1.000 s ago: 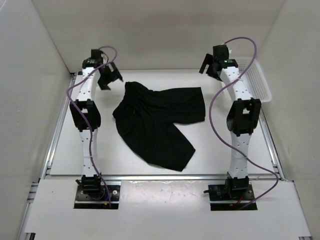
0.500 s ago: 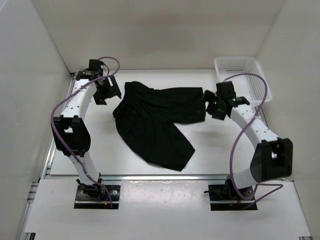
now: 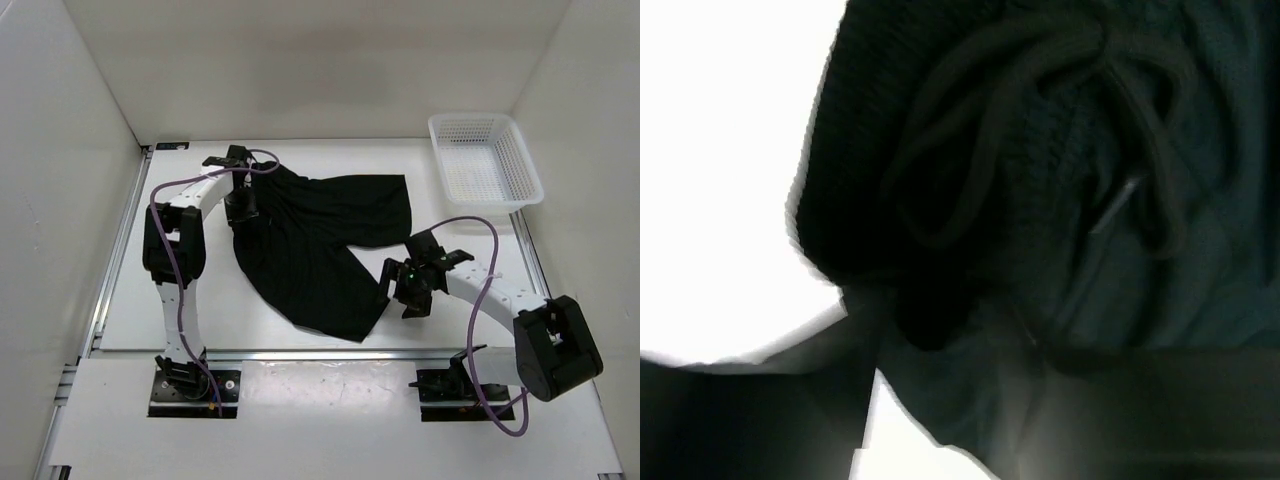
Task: Fold and stack the shorts
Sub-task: Flatten the shorts out
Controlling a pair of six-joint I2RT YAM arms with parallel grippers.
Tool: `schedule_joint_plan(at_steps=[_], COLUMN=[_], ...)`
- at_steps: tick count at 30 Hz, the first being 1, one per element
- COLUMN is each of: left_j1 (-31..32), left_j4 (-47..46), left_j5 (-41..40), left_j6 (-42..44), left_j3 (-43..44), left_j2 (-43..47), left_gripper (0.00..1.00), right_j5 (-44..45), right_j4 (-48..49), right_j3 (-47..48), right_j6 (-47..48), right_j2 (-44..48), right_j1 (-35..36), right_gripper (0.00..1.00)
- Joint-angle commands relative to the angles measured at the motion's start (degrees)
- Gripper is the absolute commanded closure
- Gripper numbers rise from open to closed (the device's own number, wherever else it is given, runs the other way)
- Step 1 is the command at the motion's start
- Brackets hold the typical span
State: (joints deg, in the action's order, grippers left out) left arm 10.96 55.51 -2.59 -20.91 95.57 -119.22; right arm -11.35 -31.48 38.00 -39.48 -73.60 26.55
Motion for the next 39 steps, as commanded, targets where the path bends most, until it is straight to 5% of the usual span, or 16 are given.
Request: schedule_joint_plan(at_steps=[1, 2, 3, 5, 13, 24, 28, 29, 33, 36, 39], left_j1=[-0.9, -0.9, -0.9, -1.5, -3.7, -4.7, -4.7, -4.7, -4.7, -4.7, -4.7], left_j4=[-0.9, -0.4, 0.1, 0.1, 0.1, -0.4, -0.4, -0.4, -0.4, -0.4, -0.4], left_j5=[-2.9, -2.9, -2.9, -2.9, -2.9, 5.0, 7.1, 7.1, 7.1, 7.1, 7.1], left_j6=[0.9, 0.9, 0.2, -0.4, -2.4, -4.8, -4.8, -4.8, -4.8, -4.8, -4.8], left_j3=[3.3, 4.1, 4.1, 4.1, -0.5, 2.4, 2.4, 2.4, 2.4, 1.8, 1.8], left_j2=[-1.0, -1.0, -1.8, -1.8, 4.0, 2.2, 1.7, 1.7, 1.7, 1.7, 2.3], left_gripper=[0.66, 0.84, 0.90, 0.90, 0.90, 0.90, 0.90, 0.90, 0.90, 0.90, 0.90], right_j5=[-2.5, -3.1, -3.1, -2.2, 7.7, 16.9, 12.9, 12.2, 12.4, 16.4, 18.7], right_j4=[3.1, 3.6, 4.2, 6.3, 5.7, -2.9, -2.2, -1.7, -1.1, -0.6, -1.9], right_j3=[-0.8, -0.8, -0.8, -0.8, 7.1, 34.6, 34.3, 33.0, 23.9, 17.4, 14.3], right_j6=[-1.9, -1.9, -1.9, -1.9, 1.0, 6.8, 7.6, 8.2, 12.1, 12.7, 12.7], right_j2=[-1.4, -2.1, -3.5, -4.9, -12.9, -31.1, -27.2, -25.4, -16.0, -6.2, -0.3], right_j1=[0.2, 0.2, 0.2, 0.2, -0.8, -12.7, -13.5, -11.5, 0.0, 12.2, 22.7], right_gripper=[0.08, 0.10, 0.14, 0.20, 1.00, 1.00, 0.97, 0.80, 0.41, 0.32, 0.34])
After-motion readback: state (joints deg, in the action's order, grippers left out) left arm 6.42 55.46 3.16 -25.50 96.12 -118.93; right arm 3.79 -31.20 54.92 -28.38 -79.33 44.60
